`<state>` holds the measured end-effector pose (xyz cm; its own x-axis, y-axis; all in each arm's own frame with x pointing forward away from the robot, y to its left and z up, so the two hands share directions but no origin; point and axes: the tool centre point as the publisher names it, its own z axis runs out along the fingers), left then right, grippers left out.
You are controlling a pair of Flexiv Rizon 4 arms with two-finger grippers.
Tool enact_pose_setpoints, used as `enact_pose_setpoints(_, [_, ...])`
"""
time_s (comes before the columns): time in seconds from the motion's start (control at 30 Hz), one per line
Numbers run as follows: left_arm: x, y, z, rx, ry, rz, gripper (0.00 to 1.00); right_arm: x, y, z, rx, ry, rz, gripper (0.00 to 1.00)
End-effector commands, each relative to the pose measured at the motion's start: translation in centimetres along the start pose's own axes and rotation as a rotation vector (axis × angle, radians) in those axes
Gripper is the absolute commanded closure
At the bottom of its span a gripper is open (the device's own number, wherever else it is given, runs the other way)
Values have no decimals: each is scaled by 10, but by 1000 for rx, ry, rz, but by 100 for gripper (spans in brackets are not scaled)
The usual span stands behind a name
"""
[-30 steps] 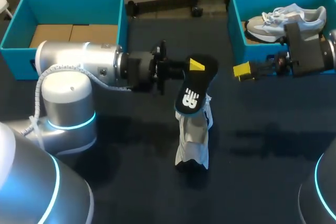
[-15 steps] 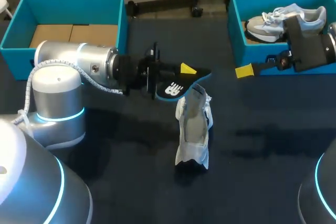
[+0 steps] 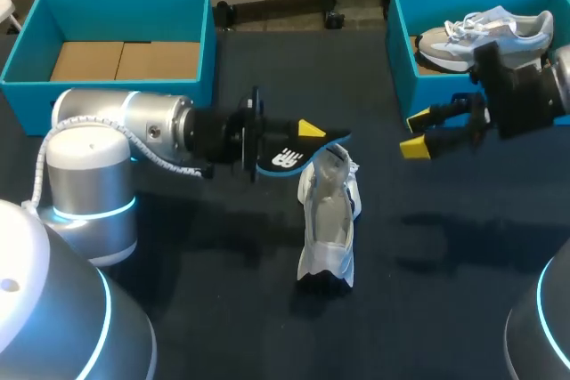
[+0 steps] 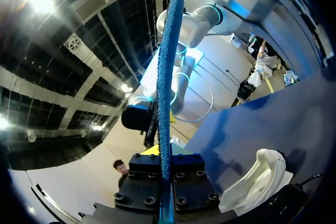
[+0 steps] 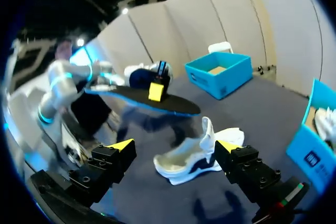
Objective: Take the shoe out of the shoebox, open the shoe tongue, remove and reinsert the insole, then place the shoe into the shoebox
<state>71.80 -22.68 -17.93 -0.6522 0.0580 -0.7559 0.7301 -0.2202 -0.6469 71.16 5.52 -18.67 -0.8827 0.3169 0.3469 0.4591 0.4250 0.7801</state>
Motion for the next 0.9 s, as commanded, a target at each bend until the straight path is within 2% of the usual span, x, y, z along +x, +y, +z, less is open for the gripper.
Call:
enact_pose_setpoints(0.03, [6,-6,-3,2,-8,-20,100,4,-2,4,99,-66,-134,0])
enact_pose_setpoints(0.2, [10,-11,-3,13,-9,-63,100,6,-15,11,211,-133,-192,0])
enact_pose_setpoints(0.23, [12,-11,-4,10,-12,-77,100,6,-23,15,260,-150,-170,0])
enact_pose_setpoints(0.77, [34,-2,-11,9,-80,-179,100,6,-23,15,260,-150,-170,0])
enact_pose_setpoints(0.87, [36,-2,-11,11,-88,-186,100,4,-25,23,339,-218,-289,0])
enact_pose_setpoints(0.9, [37,-2,-10,11,-89,-187,100,5,-26,25,333,-216,-356,0])
